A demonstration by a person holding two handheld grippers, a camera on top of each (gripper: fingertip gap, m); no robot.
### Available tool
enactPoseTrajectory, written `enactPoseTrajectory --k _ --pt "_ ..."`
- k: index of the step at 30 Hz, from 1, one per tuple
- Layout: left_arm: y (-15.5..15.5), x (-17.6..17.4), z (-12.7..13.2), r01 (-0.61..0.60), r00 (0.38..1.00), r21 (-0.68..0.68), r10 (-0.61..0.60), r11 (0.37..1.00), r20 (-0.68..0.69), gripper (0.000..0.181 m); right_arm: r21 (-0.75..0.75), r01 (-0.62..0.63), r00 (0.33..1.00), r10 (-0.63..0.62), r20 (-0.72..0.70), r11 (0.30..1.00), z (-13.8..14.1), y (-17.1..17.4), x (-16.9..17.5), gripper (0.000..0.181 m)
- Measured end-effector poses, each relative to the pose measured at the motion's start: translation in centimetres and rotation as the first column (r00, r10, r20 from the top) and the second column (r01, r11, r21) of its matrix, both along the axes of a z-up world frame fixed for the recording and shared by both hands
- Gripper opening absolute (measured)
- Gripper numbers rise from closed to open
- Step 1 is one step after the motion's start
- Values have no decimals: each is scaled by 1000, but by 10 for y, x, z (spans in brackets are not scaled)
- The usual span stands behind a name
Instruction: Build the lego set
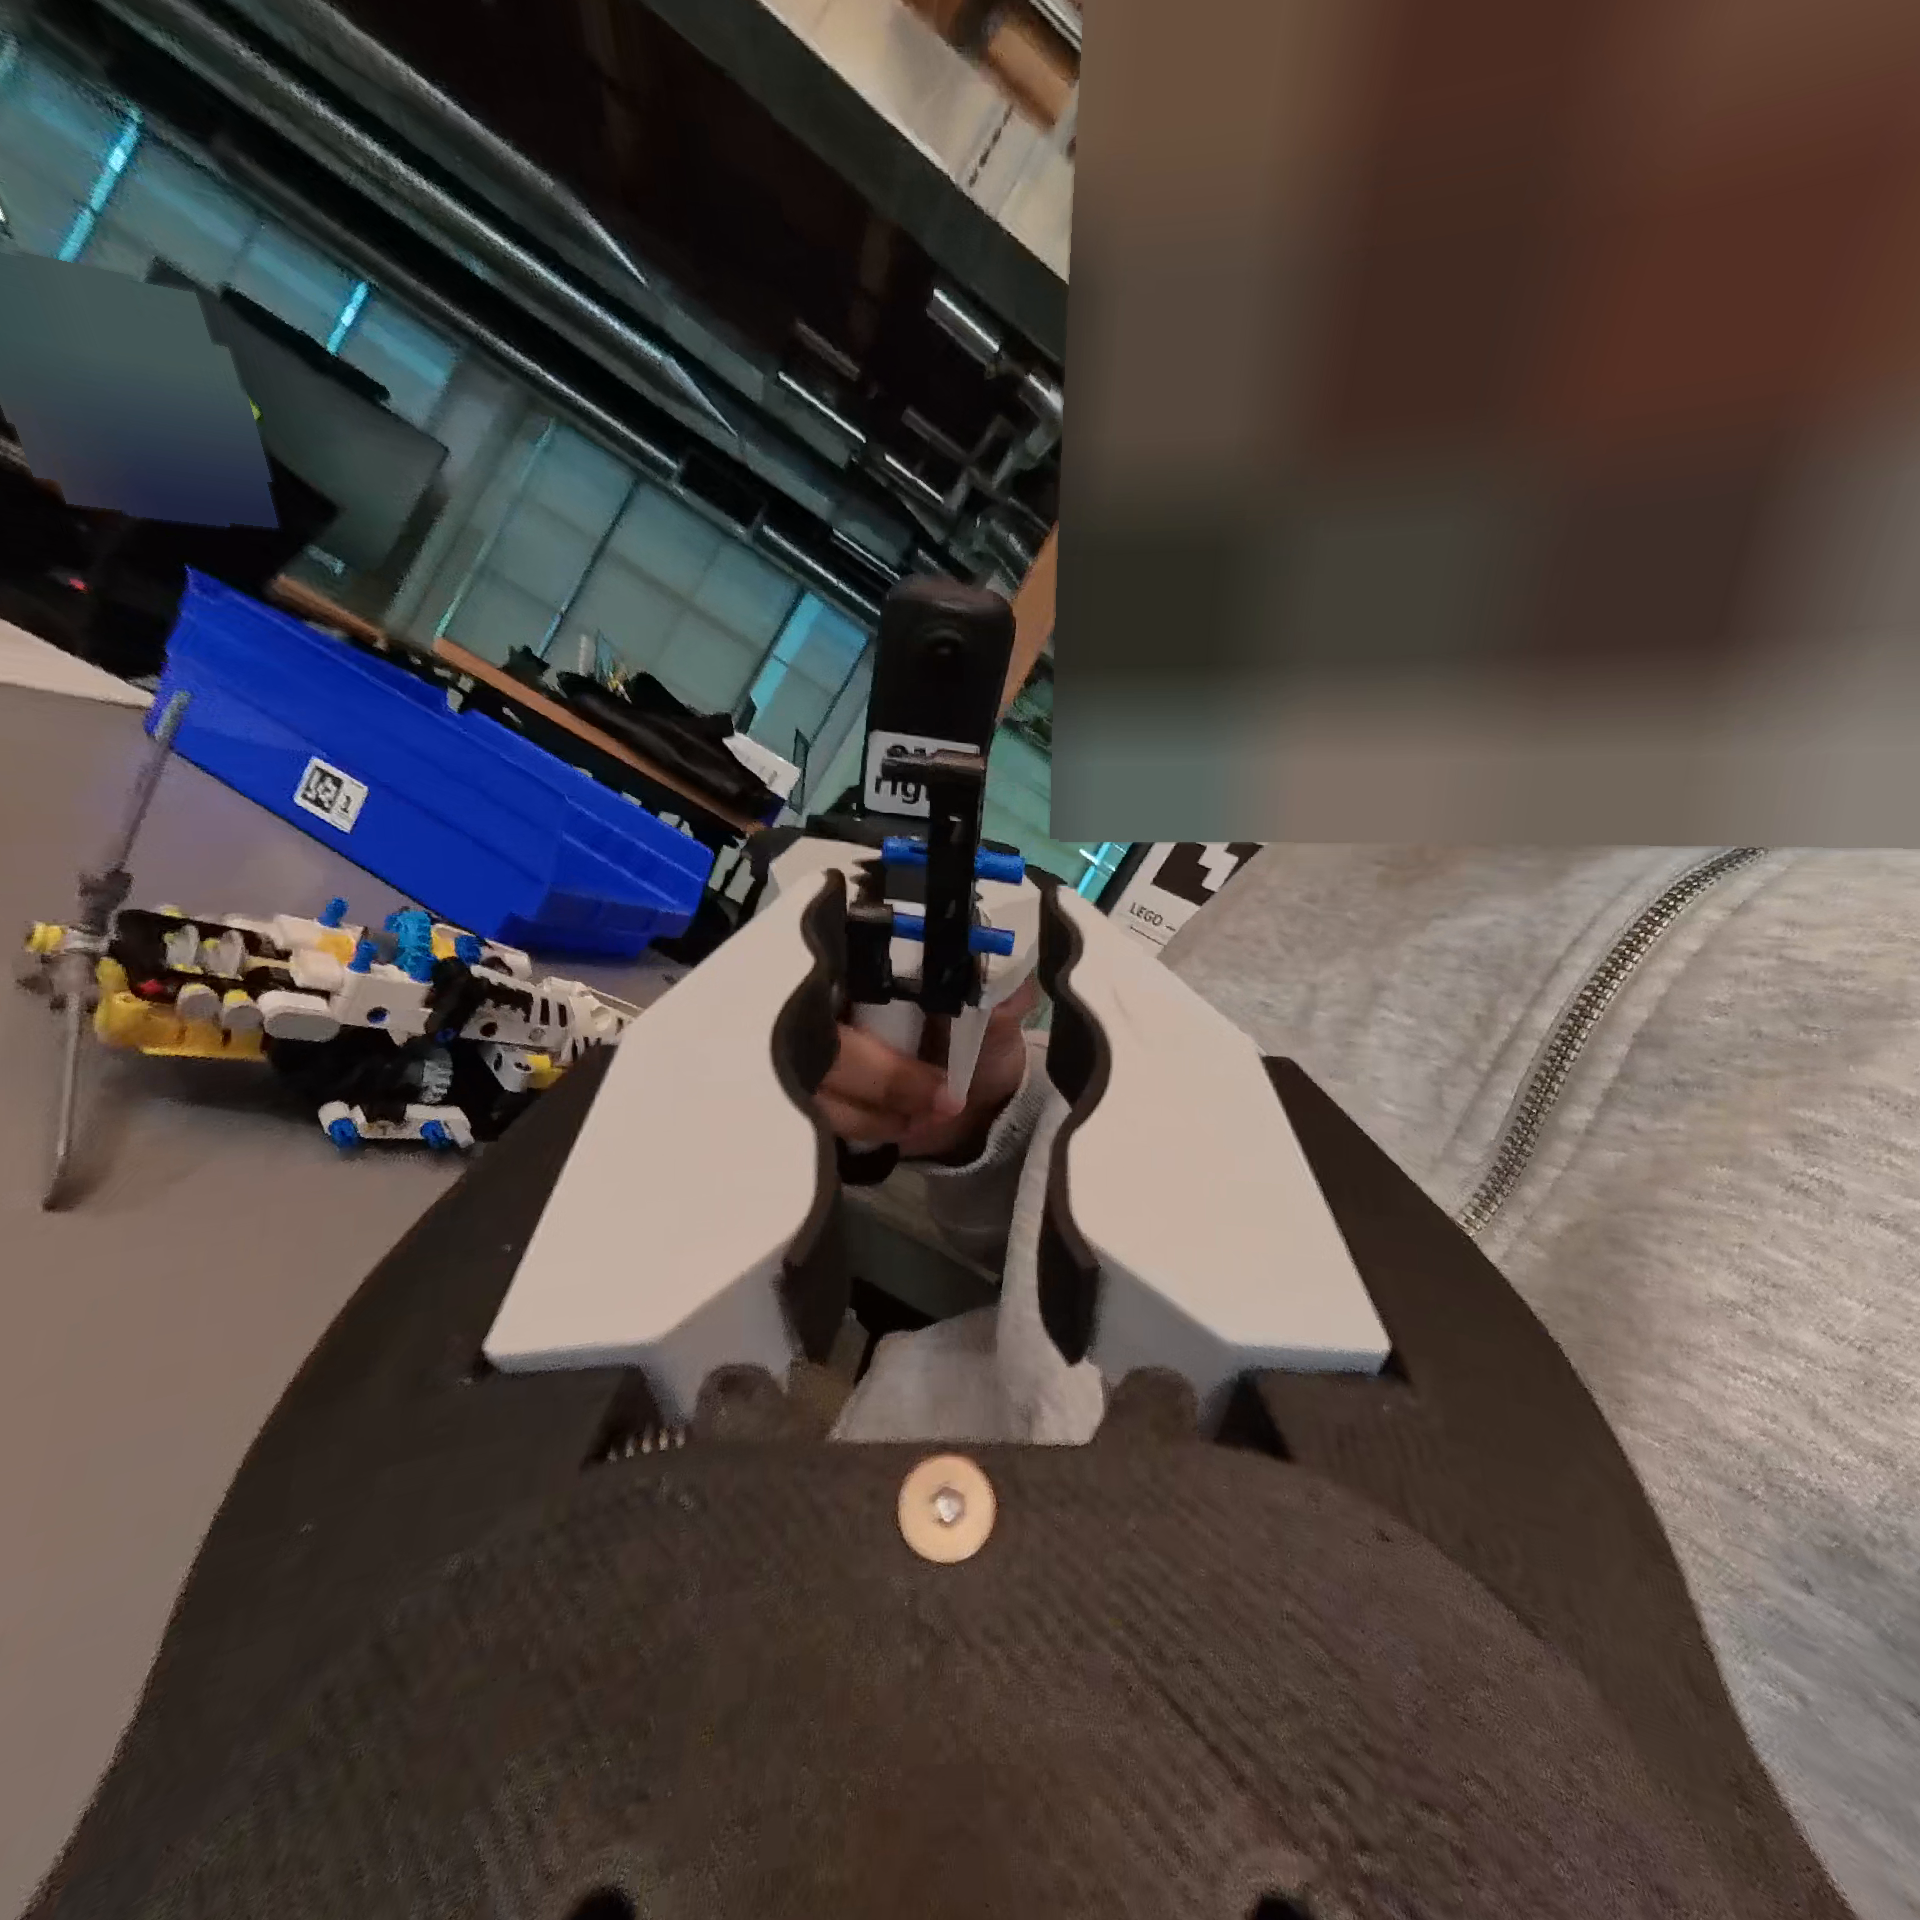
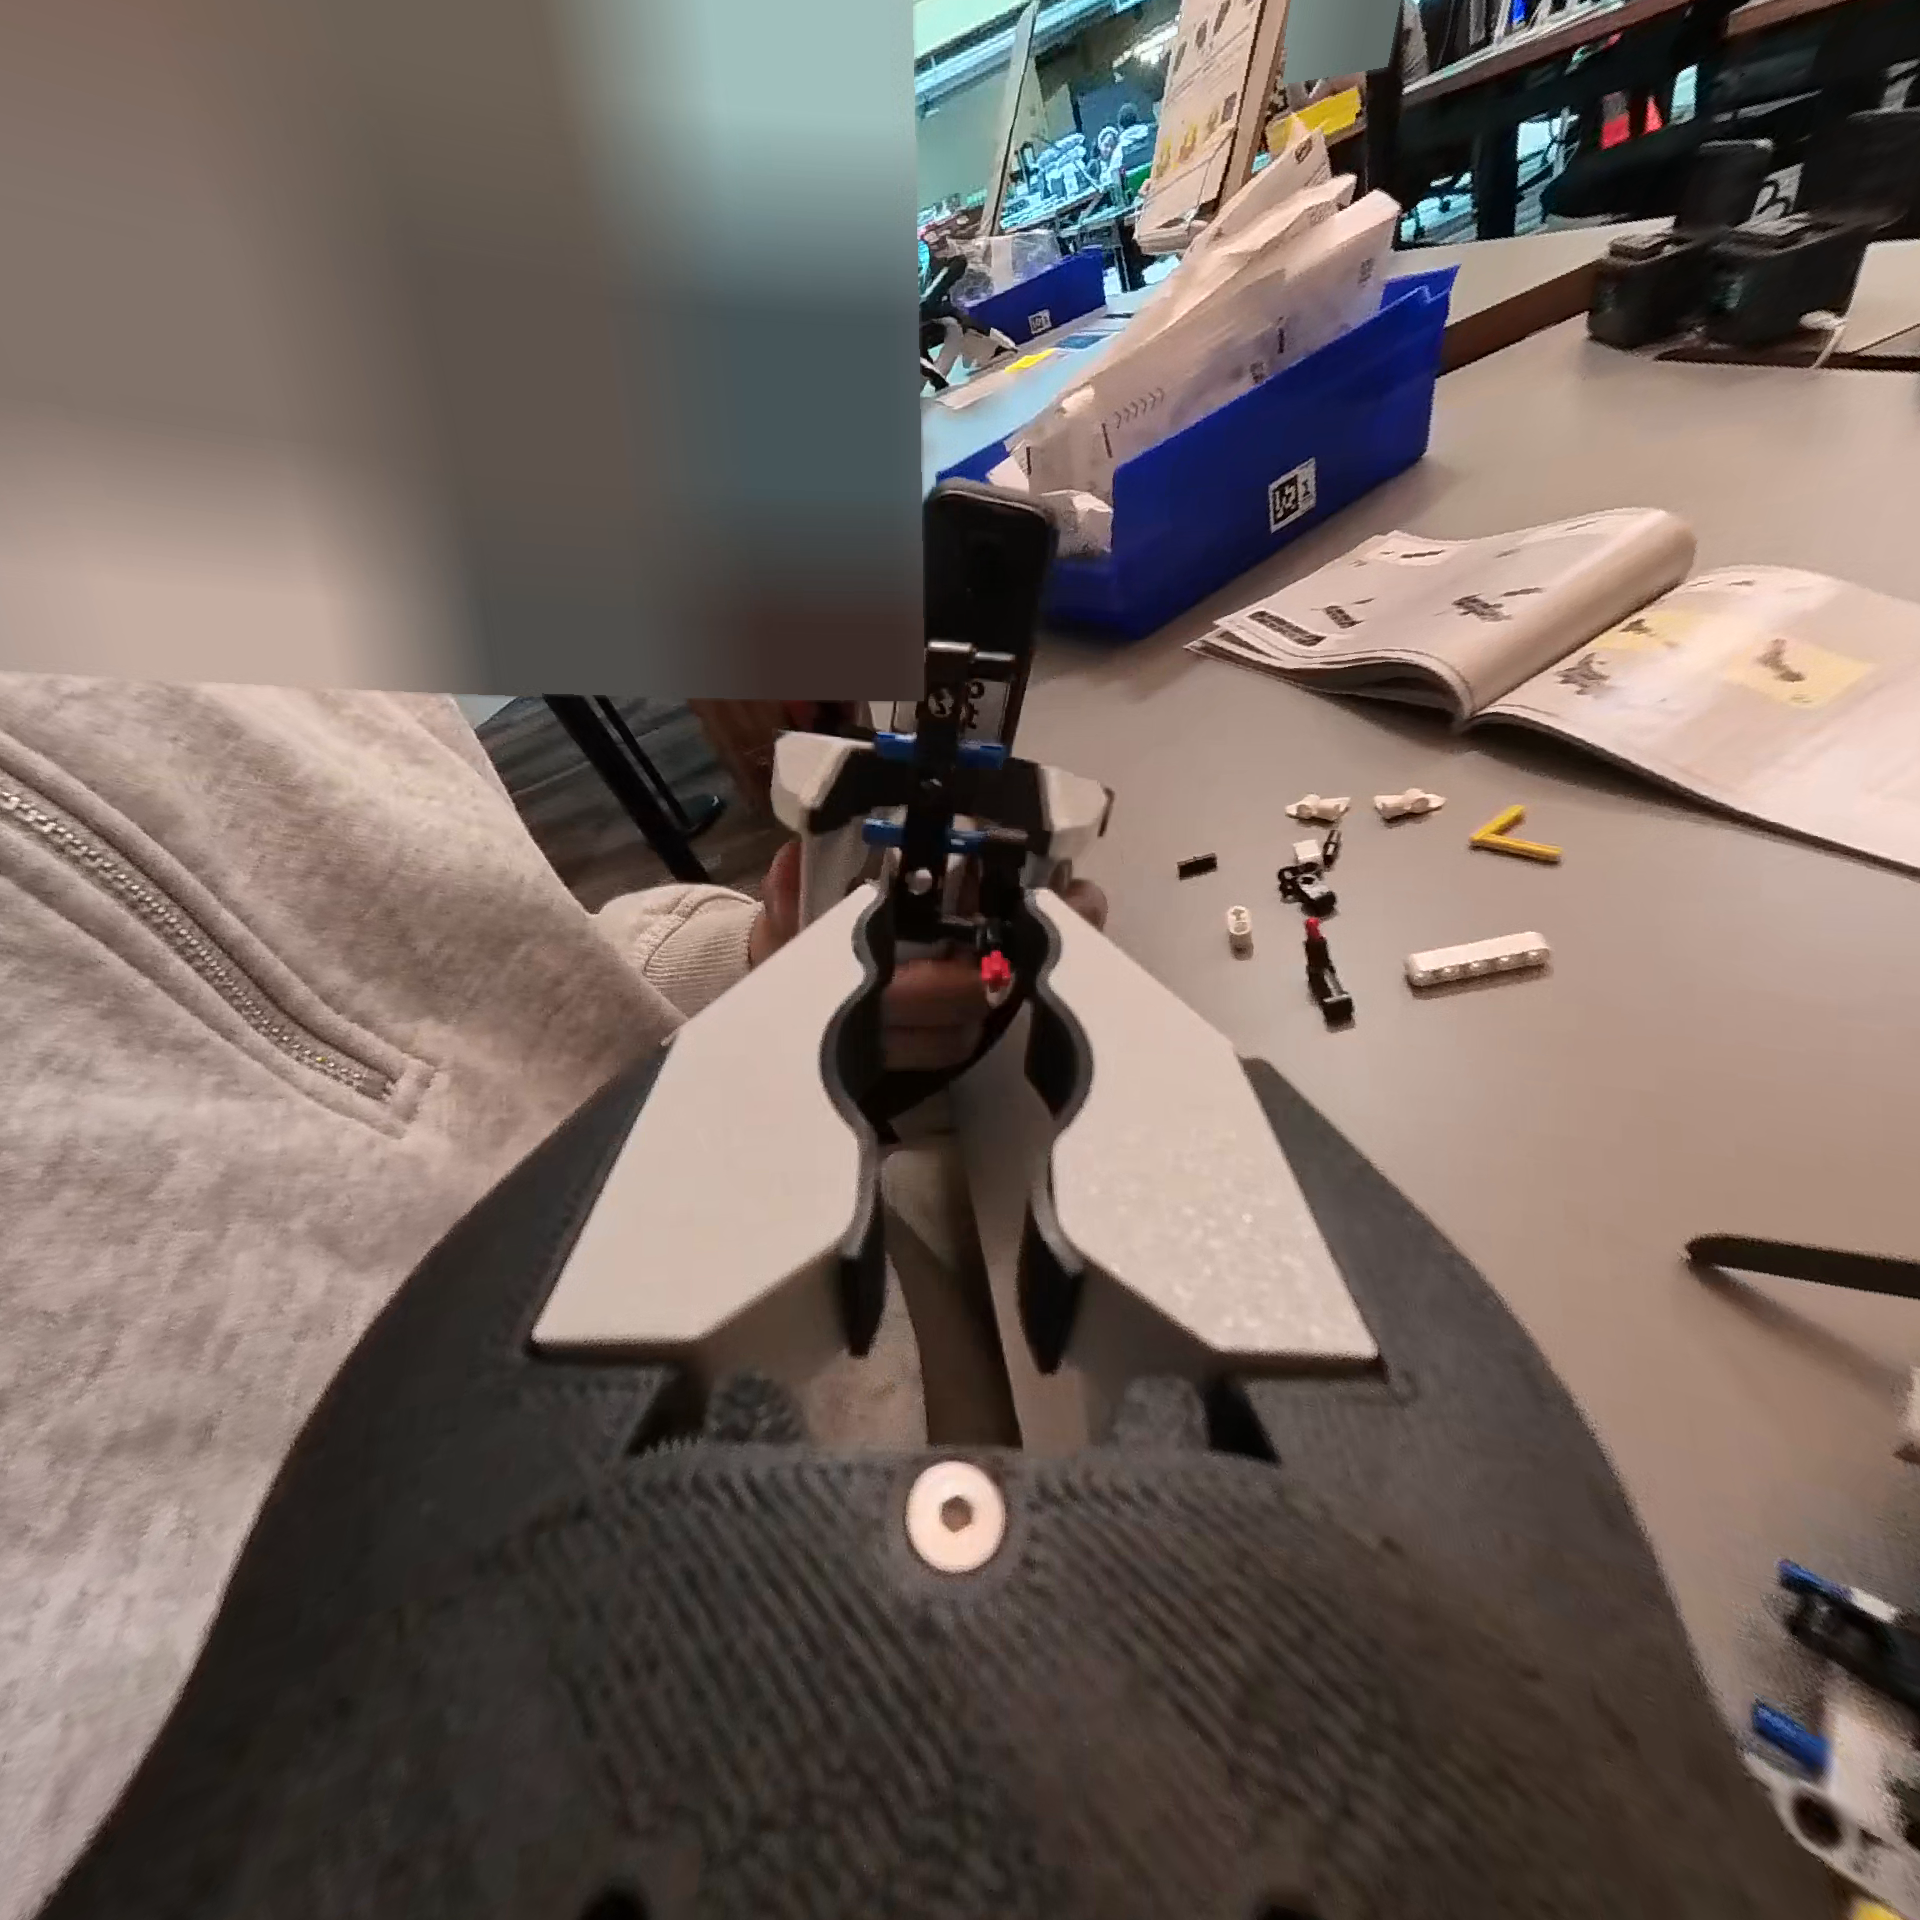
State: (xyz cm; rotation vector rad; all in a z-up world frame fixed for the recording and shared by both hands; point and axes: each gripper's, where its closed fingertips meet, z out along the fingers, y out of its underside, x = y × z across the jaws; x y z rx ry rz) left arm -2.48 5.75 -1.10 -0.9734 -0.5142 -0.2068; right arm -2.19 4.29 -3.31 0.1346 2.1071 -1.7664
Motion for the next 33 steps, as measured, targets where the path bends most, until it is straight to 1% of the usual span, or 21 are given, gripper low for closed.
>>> enactPoseTrajectory --k 1,6,8,12,16,20,23,28,33 --pt "-1 -1 -1 -5 1000 -1 5 1000 3 29 -2 -2 1000 2 7 1000 0 -1 1 20" --pt "-1 2 -4 49 998 27 -50 998 25 30 12 1 1000 -1 21 1000 -1 -2 3 20" --pt "0 1 -5 61 997 35 -62 998 38 34 9 4 1000 -4 23 1000 0 -3 3 20" --pt "0 1 -5 60 997 47 -62 997 42 30 12 5 999 -5 35 1000 -1 -3 1 20" --pt "0 2 -4 50 998 49 -52 998 44 29 1 -15 995 15 99 1000 -1 -3 3 20" --pt "1 5 -6 77 996 55 -80 996 43 29 -5 -60 977 59 205 998 -3 -4 7 19" --pt "0 6 -7 106 993 81 -110 991 52 29 9 -71 971 67 231 997 -6 -6 10 19" --pt "-2 2 -6 72 995 102 -79 992 61 29 10 -53 974 50 222 999 -4 -6 6 19" --pt "-6 -1 -6 50 995 128 -60 991 77 29 -23 -36 964 41 264 999 -2 -6 2 19"
